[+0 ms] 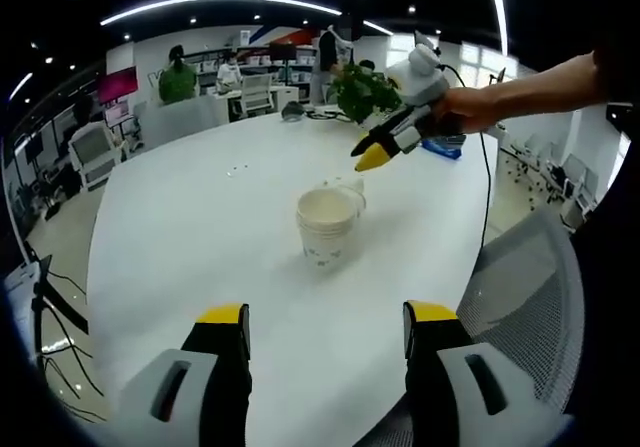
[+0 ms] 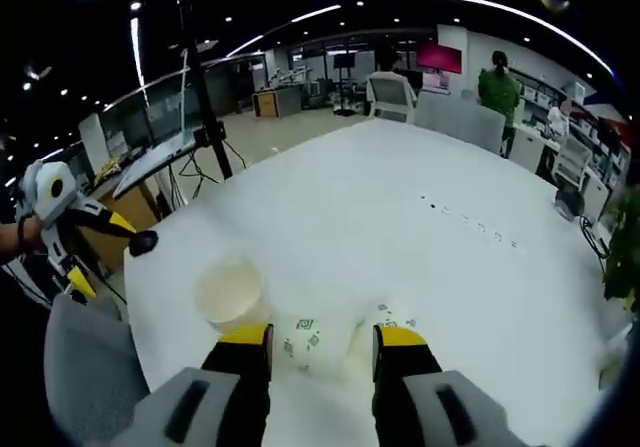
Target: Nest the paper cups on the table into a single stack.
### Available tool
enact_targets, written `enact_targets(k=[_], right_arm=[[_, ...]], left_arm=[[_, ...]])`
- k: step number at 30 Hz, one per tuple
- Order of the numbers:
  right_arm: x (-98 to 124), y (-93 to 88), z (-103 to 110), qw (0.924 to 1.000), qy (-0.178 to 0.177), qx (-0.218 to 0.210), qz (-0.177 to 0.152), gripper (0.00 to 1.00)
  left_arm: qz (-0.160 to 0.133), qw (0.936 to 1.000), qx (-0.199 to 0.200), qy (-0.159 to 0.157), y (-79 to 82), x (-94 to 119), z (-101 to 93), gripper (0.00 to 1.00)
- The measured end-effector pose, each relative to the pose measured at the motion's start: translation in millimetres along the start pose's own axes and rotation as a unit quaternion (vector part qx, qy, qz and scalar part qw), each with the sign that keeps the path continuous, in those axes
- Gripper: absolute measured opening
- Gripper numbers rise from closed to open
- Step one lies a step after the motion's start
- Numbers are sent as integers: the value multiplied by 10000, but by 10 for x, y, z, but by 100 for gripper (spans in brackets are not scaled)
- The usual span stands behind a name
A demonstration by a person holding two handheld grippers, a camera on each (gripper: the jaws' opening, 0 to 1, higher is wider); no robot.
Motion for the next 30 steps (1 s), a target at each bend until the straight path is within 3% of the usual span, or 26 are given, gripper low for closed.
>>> enact_targets(k=[12,17,23,30], right_arm=[[-2,-248,98,9990,120,-418,36,38],[11,-350,-45,9994,-327,111,-15,34],[119,-328,-226,9954,-872,244,-304,31],[40,-426,-382,9897,-1164,834,21,32]], left_arm=[[63,10000,35,-2,-24,12,-20,61],[100,9999,81,46,-70,22,17,61],[164,9997,132,99,-108,41,-15,61],[251,9996,134,69,-122,-9,-66,61]])
Point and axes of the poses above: the point that each gripper's makers call its tool centre point, and the gripper's own axes: x roughly backward along the fingers, z roughly to its left, y roughly out of its top, the point moved 6 cm from there along x, roughly backward along the fingers, and after that the axes turned 10 degrees about -z, right-handed, at the moved point
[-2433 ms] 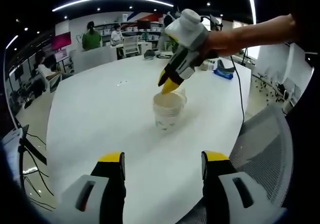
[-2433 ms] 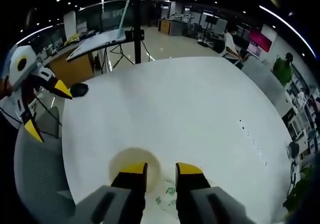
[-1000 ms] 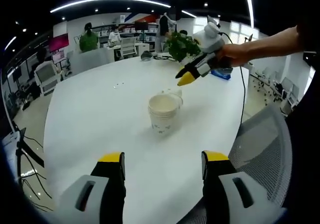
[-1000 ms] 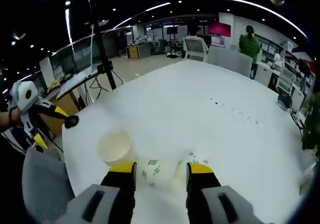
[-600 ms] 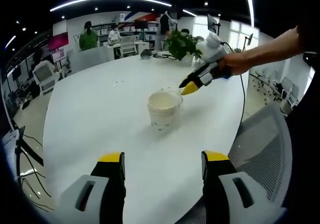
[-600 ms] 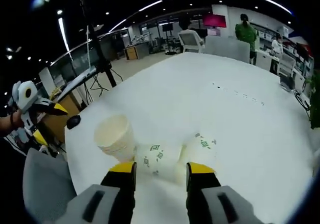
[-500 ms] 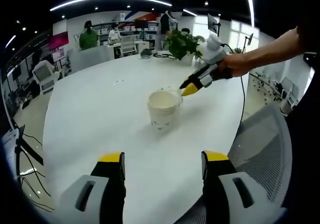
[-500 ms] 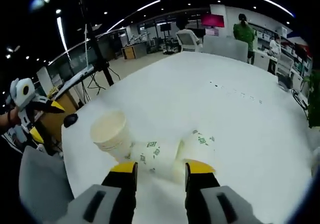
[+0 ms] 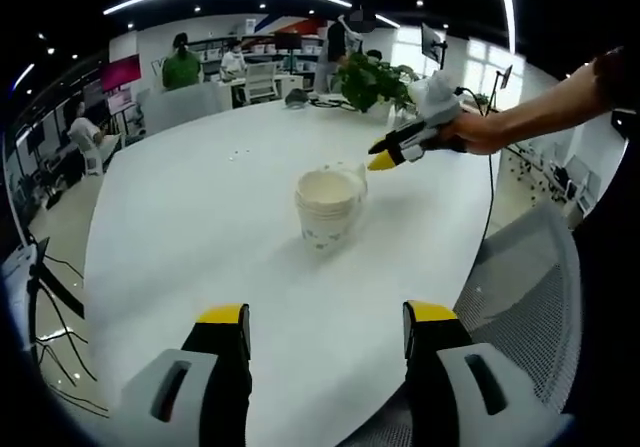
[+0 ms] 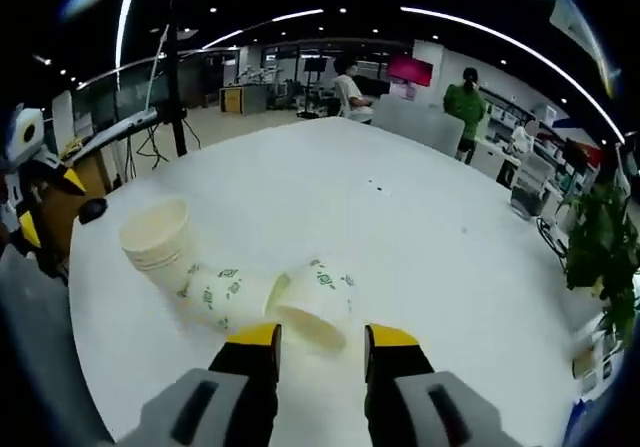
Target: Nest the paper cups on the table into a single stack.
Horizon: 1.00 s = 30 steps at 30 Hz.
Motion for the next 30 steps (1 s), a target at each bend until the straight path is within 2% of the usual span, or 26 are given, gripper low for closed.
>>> enact_targets(k=[5,6,8,14,17,23,26,30], right_arm=[[-160,-129,-23,9998,-106,138,83,34],[-186,-145,-55,9995,-267,186,13,33],[-226,-168,-73,9992,-402,47,-69,33],[-376,-244,-51,9991,-394,-86,-96,34],[-502,-318,-139,9981,-530,-244,-184,34],[-622,-300,-222,9966,-613,-447,-334,32],[-664,-287,-242,9961,-605,-504,-397,30],[-682,-311,-194,9969,-545,-461,-345,17]], left_arm=[[70,10000,-19,-17,-18,-32,7,61],[88,10000,-21,-18,-21,-31,-4,61],[121,9999,-20,-9,-32,-45,0,61],[218,9998,0,26,-48,-78,-3,61],[227,9997,-3,59,-13,-113,-11,61],[185,9998,10,104,58,-167,-30,61],[192,9998,0,106,70,-191,-34,61],[214,9997,-8,98,82,-200,-59,61]])
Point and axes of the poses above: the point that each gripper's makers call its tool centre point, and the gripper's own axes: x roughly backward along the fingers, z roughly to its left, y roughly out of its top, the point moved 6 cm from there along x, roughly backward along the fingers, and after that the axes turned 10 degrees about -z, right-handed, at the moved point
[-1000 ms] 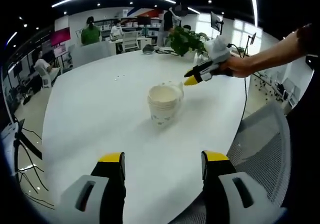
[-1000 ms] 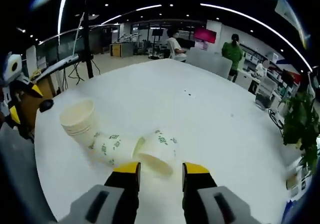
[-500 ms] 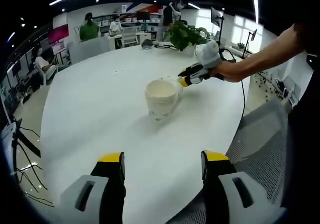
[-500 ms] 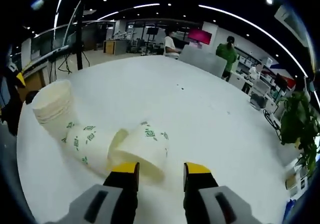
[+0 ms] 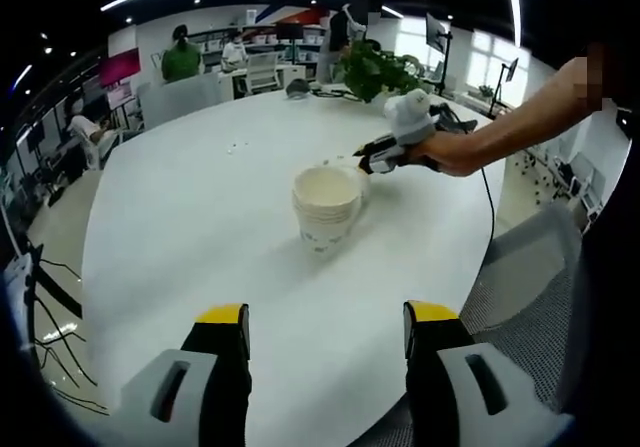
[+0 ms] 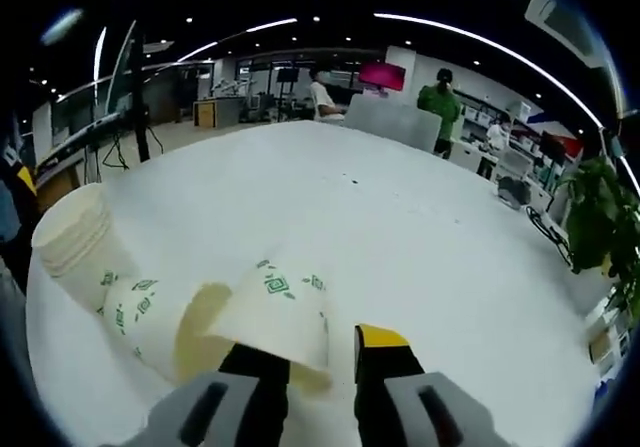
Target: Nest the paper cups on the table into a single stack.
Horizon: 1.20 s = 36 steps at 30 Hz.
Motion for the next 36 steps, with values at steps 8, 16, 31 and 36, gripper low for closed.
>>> enact_targets(k=[8,16,31,36], right_arm=[[73,52,10,10000,3,-27,-10,0],[208,125,-87,10000,-44,11,12,0],[458,559,-206,9986,372,346,-112,0],[541,773,-166,9956,665,652,-129,0]], left_arm=[[38,10000,-5,0,-7,22,-16,62],[-23,10000,5,8,13,65,6,62],[-141,9999,0,-15,14,115,34,63],[-187,9998,-20,-19,22,120,27,63]])
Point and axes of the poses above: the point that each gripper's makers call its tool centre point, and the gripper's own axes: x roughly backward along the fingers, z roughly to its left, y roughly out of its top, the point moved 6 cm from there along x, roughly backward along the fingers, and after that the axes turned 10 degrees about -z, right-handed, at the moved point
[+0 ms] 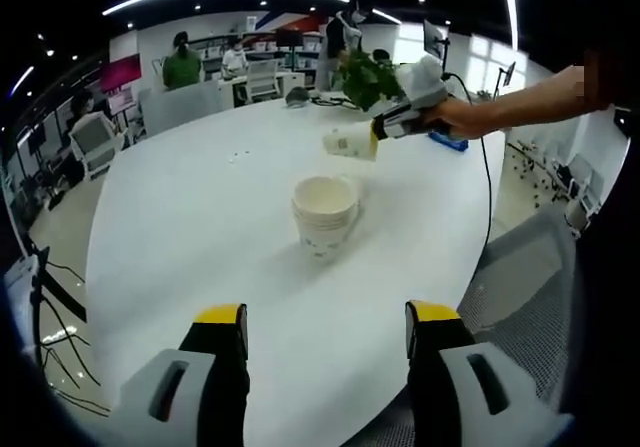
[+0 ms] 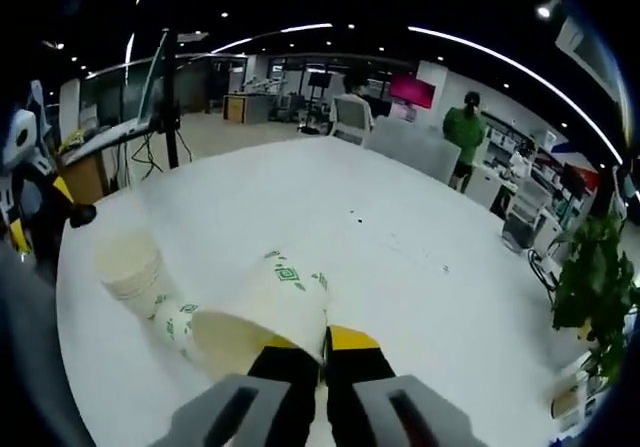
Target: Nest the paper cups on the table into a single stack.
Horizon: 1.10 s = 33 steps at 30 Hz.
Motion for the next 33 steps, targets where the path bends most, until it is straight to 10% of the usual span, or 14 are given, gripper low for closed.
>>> enact_targets(k=[17,33], right_arm=[[-79,515,301,9858,956,1350,274,0],[-103,818,592,9371,2041,2616,1085,0]], left_arm=[[-185,9998,-57,-65,69,-26,13,63],[-281,9994,-127,-163,97,18,7,63]])
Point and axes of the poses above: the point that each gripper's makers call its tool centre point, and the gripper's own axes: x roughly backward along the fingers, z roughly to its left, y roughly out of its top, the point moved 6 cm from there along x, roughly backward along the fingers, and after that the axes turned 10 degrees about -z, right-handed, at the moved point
